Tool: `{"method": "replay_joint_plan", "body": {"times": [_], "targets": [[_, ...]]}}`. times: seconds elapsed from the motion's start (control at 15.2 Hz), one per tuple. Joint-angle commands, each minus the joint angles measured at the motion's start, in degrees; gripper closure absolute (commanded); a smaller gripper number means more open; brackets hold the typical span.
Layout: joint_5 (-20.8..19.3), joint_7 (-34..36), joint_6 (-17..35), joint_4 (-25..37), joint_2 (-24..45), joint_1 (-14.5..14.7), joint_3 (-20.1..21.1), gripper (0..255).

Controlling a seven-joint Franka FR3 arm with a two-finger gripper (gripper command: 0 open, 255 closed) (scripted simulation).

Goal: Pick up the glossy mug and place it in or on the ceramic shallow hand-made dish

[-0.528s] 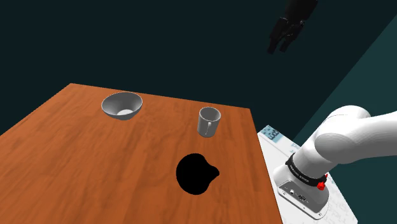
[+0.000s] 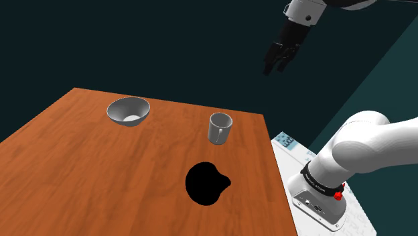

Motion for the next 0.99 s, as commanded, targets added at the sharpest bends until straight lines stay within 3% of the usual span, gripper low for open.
{"method": "replay_joint_plan", "body": {"times": [0.0,0.46,0.92], "targets": [[1.2,1.6,3.8,-2.8,0.4,0.8,1.9,0],[4.9,6.4,18.0,-10.4,5.8,3.5,8.0,0],[7.6,11.5,33.8,-13.7,16.9,5.6,14.8,0]]}}
